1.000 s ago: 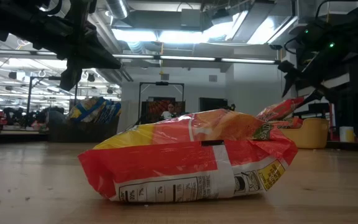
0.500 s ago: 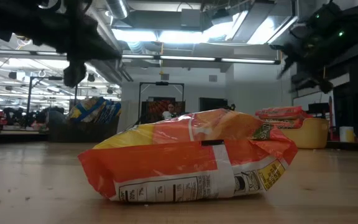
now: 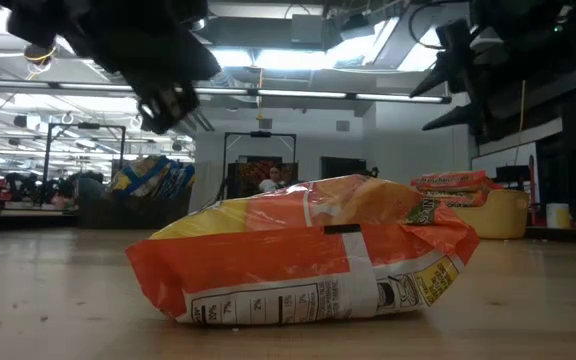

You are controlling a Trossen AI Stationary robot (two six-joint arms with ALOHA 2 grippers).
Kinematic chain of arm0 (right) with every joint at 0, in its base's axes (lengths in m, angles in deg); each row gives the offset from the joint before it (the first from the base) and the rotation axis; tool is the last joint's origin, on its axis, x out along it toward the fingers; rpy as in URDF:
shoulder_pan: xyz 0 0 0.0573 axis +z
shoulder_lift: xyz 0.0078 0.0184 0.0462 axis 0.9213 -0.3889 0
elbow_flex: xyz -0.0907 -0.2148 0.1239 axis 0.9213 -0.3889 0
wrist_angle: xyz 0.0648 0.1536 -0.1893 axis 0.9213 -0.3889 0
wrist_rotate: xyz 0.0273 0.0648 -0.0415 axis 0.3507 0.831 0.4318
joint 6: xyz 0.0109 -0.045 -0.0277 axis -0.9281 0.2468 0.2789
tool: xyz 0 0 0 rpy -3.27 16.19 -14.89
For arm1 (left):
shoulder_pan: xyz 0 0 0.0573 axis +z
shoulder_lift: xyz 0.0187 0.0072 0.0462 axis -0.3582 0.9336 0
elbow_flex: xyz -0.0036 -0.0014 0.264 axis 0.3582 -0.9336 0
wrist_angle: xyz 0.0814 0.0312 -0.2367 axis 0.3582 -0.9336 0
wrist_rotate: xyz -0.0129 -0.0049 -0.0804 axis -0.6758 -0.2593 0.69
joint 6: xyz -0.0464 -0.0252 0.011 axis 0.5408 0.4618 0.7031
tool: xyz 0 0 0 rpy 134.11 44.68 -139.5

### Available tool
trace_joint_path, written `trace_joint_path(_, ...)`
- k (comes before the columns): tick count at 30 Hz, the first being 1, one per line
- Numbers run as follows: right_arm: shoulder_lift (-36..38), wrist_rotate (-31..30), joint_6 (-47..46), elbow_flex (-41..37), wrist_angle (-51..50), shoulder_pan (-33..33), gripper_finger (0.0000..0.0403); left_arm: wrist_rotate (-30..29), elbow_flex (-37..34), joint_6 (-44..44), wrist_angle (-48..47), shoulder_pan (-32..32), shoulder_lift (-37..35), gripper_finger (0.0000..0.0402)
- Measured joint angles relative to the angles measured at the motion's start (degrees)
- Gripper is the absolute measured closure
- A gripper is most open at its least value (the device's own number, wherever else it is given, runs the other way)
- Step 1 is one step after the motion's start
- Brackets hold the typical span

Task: Sort Maruchan noodles
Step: Put the orange noodle pack into the yellow bin

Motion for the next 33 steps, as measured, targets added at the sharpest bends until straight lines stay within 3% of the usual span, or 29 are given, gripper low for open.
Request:
trace_joint_path(8, -5.7, -10.5, -7.5, 0.0, -1.2, 20.7, 0.0165, 7.4, 2.8, -7.4, 2.8, 0.0, 10.7, 0.0401)
trace_joint_path(16, -18.0, -18.3, -15.6, 0.0, 4.7, 38.0, 0.0165, 8.6, 2.8, -6.8, 5.2, -1.8, 19.3, 0.0401)
trace_joint_path(26, -31.2, -28.4, -29.3, 0.0, 17.5, 49.7, 0.0165, 2.4, 2.8, -3.7, 6.7, -3.7, 21.6, 0.0401)
trace_joint_path(33, -37.9, -28.2, -30.9, 2.9, 21.3, 52.1, 0.0165, -1.7, 2.8, -4.1, 11.3, -5.7, 22.0, 0.0401)
